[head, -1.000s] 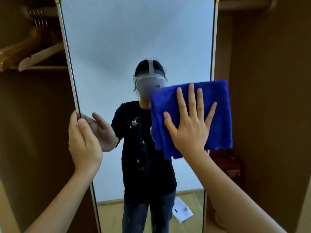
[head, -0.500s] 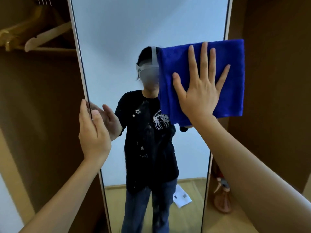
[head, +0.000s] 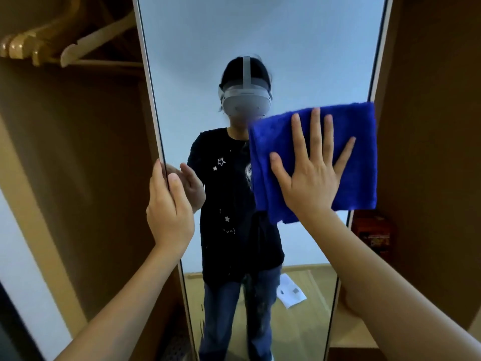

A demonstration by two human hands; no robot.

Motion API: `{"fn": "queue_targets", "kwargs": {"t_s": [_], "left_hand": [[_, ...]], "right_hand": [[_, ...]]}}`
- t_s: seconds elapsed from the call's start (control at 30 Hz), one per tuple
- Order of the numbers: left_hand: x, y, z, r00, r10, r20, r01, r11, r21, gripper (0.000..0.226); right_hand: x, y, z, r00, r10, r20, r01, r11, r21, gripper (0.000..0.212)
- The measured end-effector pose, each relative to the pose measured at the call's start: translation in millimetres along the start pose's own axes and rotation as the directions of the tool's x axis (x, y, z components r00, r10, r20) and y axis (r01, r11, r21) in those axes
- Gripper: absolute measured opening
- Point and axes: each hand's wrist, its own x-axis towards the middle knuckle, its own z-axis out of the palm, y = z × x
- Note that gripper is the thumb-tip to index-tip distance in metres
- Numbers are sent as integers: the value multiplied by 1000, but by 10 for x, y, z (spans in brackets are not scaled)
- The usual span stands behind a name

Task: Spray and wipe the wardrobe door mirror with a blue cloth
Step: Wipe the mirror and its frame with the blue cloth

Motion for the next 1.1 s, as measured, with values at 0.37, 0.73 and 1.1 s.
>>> {"fn": "queue_targets", "kwargs": {"t_s": [0.37,0.73,1.1], "left_hand": [[-22,-14,6,1000,28,1,-28,999,-16,52],[-38,85,20,999,-37,3,37,996,-80,61],[-10,27,-15,999,-25,37,30,987,-159,57]], "right_hand": [[-433,-429,229,998,-59,-3,59,998,-16,70],[249,-917,58,1000,11,-27,-11,1000,17,68],[-682,-1067,419,1000,-3,1,3,1000,-14,70]]}}
